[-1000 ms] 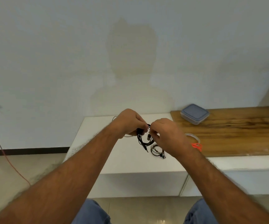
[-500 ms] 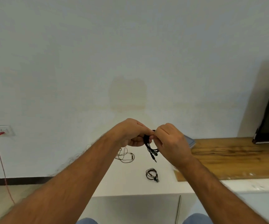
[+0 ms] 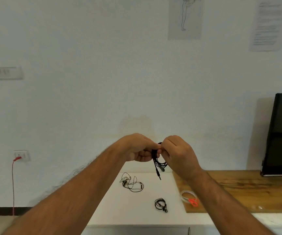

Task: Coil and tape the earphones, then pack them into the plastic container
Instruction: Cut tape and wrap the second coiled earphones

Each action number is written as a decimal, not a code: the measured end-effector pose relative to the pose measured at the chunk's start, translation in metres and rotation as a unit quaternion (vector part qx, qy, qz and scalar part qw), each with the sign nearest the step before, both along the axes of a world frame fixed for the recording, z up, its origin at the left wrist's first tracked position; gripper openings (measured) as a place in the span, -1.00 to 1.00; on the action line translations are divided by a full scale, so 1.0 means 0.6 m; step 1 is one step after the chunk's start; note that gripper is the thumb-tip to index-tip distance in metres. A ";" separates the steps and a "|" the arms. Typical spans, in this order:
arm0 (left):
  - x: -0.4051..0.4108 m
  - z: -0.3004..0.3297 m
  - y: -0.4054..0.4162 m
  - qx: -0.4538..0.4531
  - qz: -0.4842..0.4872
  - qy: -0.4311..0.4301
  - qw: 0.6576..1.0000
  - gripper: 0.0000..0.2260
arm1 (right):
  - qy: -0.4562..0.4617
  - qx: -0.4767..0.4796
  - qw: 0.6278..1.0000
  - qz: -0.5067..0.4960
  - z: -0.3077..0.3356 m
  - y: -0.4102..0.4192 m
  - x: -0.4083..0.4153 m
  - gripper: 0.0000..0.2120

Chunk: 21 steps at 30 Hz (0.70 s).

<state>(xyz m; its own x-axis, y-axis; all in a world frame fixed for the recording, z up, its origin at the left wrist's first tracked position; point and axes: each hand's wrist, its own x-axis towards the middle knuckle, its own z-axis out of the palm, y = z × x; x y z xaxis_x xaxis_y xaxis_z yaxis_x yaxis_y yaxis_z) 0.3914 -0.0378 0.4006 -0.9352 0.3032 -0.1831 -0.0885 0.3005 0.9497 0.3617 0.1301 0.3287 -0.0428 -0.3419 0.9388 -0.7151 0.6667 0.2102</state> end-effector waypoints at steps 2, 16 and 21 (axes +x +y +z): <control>0.010 0.005 -0.003 0.012 -0.002 0.000 1.000 -0.94 | -0.005 -0.002 1.000 0.002 0.008 -0.001 0.011 -0.80; 0.050 -0.010 -0.005 -0.097 0.063 0.102 0.988 -0.88 | -0.268 0.086 0.959 0.002 0.035 0.013 0.070 -0.97; 0.054 -0.020 0.002 -0.166 0.081 0.133 0.974 -0.86 | -0.308 0.099 0.945 -0.054 0.047 0.008 0.085 -0.89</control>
